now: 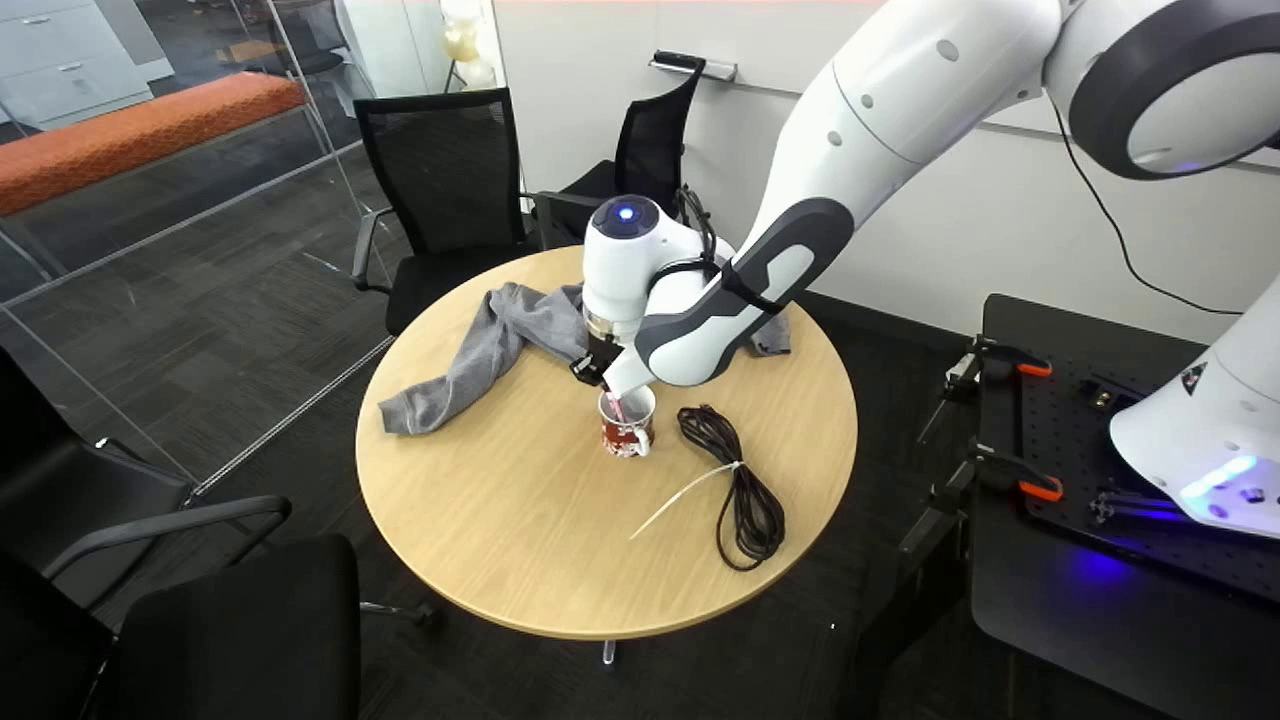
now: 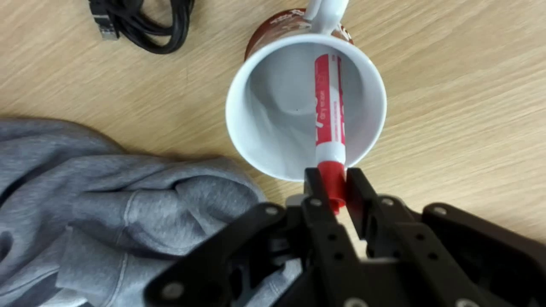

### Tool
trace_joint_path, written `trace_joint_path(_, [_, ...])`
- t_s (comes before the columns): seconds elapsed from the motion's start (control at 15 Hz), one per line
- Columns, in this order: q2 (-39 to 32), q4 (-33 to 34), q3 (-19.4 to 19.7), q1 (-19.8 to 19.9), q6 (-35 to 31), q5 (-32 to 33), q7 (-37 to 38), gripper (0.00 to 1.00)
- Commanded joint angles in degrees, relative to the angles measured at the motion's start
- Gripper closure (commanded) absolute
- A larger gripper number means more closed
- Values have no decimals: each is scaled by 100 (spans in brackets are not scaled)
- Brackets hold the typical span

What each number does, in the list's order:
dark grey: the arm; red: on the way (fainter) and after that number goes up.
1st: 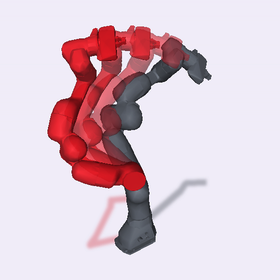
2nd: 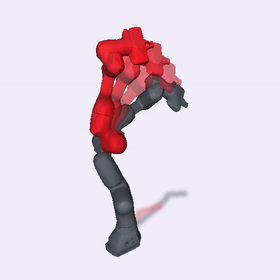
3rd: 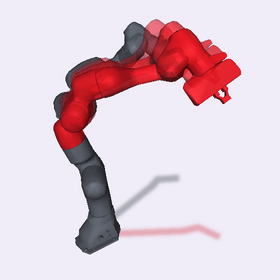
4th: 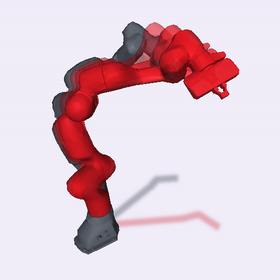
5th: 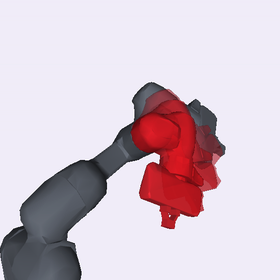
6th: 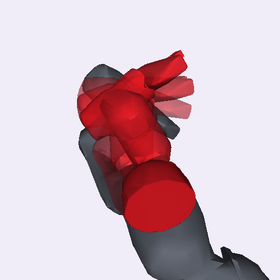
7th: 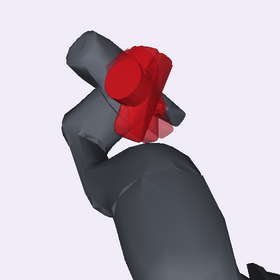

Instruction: Remove the marker from the mug.

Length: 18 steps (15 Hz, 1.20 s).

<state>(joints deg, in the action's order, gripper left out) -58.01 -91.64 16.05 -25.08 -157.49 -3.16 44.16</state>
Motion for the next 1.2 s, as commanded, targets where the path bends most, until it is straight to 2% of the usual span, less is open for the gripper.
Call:
trace_joint_path(0.0, [490, -659, 437, -512, -154, 258, 678, 95])
trace_joint_path(0.67, [1396, -1723, 1410, -1460, -239, 1141, 2029, 95])
trace_joint_path(0.93, [1846, -2166, 1672, -1666, -345, 1574, 2244, 95])
trace_joint_path(1.13, [2278, -2474, 1672, -1619, -252, 1912, 2007, 95])
